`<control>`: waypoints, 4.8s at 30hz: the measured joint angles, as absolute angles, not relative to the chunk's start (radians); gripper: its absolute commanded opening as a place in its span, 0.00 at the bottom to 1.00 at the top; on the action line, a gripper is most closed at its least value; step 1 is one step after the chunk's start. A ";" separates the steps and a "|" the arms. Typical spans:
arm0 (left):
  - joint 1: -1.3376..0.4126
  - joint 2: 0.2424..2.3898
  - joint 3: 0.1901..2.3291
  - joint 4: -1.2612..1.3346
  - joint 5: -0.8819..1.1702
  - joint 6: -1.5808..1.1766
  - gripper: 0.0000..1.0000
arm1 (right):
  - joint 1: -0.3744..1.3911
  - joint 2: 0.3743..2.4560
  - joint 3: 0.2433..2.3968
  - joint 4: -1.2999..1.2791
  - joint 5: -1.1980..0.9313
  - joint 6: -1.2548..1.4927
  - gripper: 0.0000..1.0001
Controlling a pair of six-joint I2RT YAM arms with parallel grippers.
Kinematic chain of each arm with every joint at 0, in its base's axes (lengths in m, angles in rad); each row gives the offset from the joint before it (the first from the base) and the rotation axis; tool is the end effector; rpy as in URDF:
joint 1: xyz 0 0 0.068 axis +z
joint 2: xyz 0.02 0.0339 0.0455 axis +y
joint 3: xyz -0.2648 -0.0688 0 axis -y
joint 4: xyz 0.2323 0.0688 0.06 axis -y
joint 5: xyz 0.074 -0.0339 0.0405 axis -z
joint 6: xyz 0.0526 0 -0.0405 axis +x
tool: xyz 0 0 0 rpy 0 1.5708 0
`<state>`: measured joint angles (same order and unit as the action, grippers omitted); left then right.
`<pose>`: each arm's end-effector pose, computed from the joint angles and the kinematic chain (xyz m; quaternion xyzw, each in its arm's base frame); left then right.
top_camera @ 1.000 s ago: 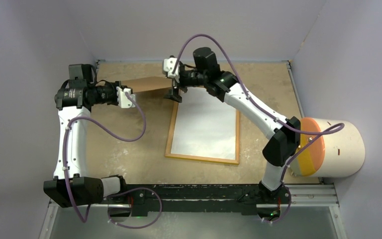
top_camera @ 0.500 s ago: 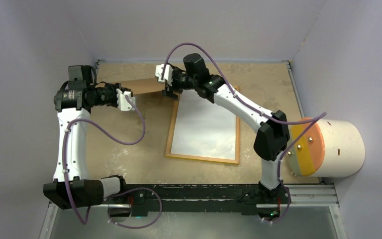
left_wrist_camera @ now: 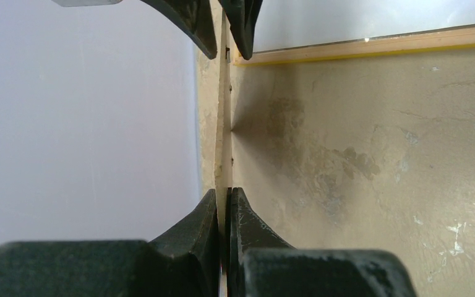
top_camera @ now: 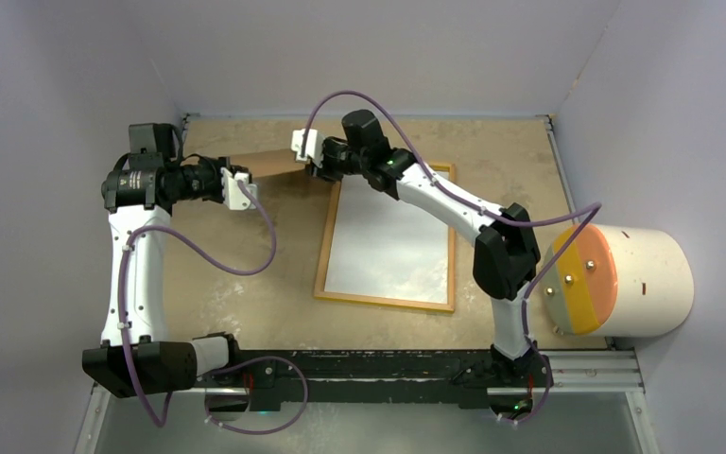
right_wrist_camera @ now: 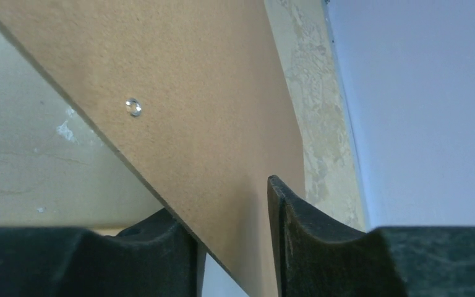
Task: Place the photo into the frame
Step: Pick up the photo frame item at the center of the board, then turn over the photo frame item on the photo frame.
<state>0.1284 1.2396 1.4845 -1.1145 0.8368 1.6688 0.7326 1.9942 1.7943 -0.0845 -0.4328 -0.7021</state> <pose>0.2184 -0.0112 0.3950 0.6977 0.5188 0.0079 0.4940 0.3460 0.3409 0.3334 -0.6108 0.5043 0.1807 0.5831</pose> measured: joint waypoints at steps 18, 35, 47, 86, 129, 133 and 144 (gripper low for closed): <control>0.123 1.139 1.324 -0.381 0.737 1.052 0.89 | 0.732 1.973 1.729 0.181 -0.371 -0.522 0.00; 0.283 1.292 1.575 0.009 0.421 0.271 0.95 | 0.482 1.943 1.660 0.417 -0.581 0.476 0.00; 0.287 1.448 1.568 -0.253 0.299 0.290 0.90 | 0.331 1.878 1.395 0.539 -0.725 1.016 0.00; 0.110 1.588 1.237 -0.488 0.415 0.519 1.00 | 0.002 1.570 0.648 0.728 -0.683 1.119 0.00; 0.101 1.588 1.207 -0.495 0.393 0.544 1.00 | 0.027 1.663 0.567 0.920 -0.671 1.192 0.00; 0.099 1.588 1.197 -0.498 0.391 0.545 1.00 | 0.027 1.663 0.566 0.928 -0.664 1.190 0.00; 0.097 1.588 1.196 -0.499 0.389 0.547 1.00 | 0.028 1.676 0.566 0.953 -0.640 1.185 0.00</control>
